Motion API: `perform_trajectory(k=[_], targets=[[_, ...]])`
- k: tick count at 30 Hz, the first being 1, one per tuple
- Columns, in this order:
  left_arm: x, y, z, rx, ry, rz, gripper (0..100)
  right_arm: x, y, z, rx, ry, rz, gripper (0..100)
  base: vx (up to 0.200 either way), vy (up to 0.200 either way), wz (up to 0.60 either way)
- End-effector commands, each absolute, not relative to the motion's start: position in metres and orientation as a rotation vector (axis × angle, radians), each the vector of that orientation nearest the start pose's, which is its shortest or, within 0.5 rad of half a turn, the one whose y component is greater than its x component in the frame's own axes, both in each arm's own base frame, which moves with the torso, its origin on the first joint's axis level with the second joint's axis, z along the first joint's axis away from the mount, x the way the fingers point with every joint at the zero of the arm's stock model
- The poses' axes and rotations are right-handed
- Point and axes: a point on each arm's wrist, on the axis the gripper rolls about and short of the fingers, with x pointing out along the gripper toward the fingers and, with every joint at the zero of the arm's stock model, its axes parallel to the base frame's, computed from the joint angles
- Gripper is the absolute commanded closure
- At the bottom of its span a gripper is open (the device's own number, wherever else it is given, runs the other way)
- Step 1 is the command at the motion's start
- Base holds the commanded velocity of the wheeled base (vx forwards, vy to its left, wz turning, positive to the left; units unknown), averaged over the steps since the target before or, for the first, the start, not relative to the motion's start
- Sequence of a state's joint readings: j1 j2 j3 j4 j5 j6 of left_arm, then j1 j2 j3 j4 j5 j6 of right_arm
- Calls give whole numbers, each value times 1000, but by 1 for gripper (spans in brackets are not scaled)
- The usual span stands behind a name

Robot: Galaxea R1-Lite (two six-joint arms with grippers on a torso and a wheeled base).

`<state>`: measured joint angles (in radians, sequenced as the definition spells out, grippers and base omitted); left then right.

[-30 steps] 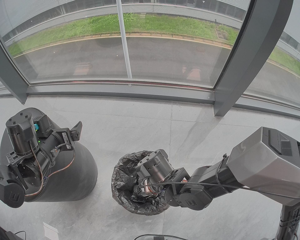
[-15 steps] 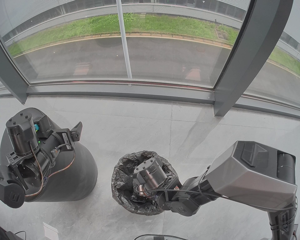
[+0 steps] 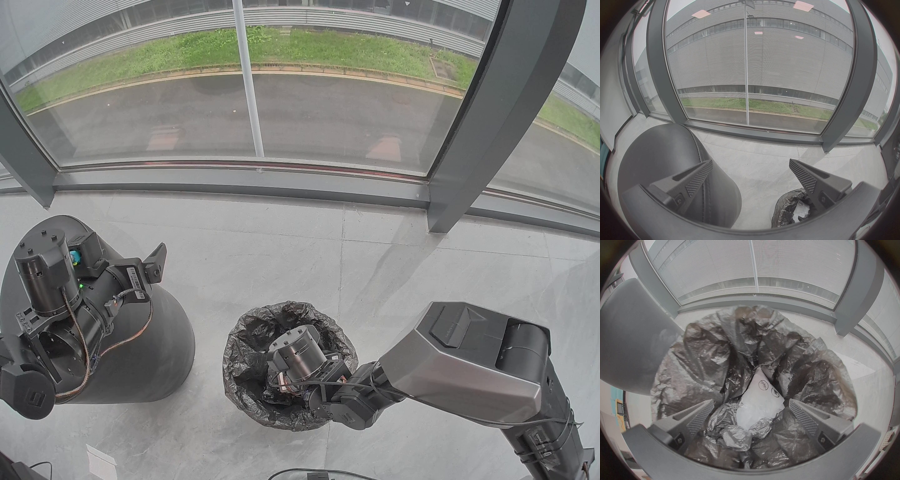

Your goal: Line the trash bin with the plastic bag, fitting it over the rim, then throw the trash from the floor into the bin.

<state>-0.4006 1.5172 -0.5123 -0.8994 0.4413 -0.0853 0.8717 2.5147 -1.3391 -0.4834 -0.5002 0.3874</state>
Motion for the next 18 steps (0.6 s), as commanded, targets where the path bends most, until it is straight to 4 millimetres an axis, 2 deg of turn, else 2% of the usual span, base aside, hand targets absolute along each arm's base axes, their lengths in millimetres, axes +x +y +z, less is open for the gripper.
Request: perform_trajectory(k=[1, 13, 16, 18], targets=[[228, -86, 177, -33, 113, 46, 0, 308, 343, -34, -82, 604, 234, 0, 0, 0, 0], [228, -86, 177, -33, 113, 46, 0, 314, 344, -48, -130, 604, 229, 0, 0, 0, 0], [228, -86, 178, -33, 109, 46, 0, 315, 344, -41, -115, 592, 225, 0, 0, 0, 0], [227, -86, 179, -36, 106, 46, 0, 315, 344, -27, -93, 570, 227, 0, 0, 0, 0]])
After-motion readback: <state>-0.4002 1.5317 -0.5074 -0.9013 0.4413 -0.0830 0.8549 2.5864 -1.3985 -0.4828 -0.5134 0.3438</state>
